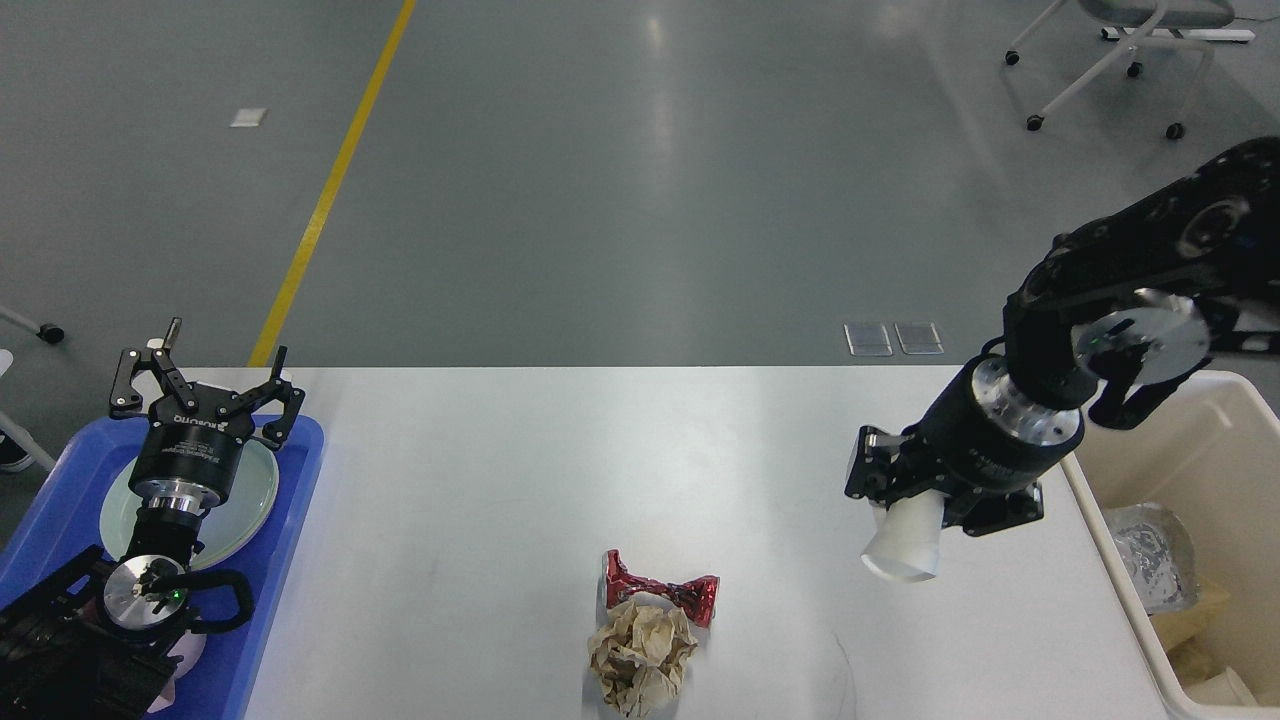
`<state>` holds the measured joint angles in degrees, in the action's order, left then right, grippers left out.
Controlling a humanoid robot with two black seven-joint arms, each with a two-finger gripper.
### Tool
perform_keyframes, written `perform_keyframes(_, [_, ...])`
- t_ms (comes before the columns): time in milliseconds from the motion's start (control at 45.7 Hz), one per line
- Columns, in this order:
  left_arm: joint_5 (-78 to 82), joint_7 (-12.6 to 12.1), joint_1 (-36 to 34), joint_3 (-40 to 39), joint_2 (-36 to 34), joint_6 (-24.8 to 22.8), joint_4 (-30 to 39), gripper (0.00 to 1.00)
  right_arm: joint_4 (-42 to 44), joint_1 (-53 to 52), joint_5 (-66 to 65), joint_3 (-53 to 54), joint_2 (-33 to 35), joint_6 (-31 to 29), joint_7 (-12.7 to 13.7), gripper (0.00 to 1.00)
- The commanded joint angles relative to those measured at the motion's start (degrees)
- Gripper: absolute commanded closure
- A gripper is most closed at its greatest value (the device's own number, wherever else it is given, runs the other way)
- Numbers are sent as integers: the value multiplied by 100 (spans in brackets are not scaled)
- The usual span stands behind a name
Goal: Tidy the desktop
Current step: 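Lift the white cup into the white bin and release it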
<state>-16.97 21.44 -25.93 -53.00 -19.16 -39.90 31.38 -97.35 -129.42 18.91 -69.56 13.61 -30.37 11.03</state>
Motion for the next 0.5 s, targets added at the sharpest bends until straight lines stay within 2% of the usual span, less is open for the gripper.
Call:
perform_keyframes(0, [0, -8, 0, 0, 0, 0, 0, 2, -223, -1066, -98, -400, -34, -425, -13, 100])
perform_keyframes(109, [0, 1, 0, 0, 0, 0, 0, 2, -241, -1480, -150, -453, -51, -812, -13, 100])
perform_keyframes(219, [0, 1, 0, 0, 0, 0, 0, 2, -241, -1551, -212, -462, -34, -856, -13, 100])
perform_keyframes(350, [0, 1, 0, 0, 9, 0, 0, 2, -136, -1446, -230, -646, 19, -716, -22, 100])
perform_keyframes(481, [0, 1, 0, 0, 0, 0, 0, 2, 110, -972, -282, -1138, 308, -286, -39, 100])
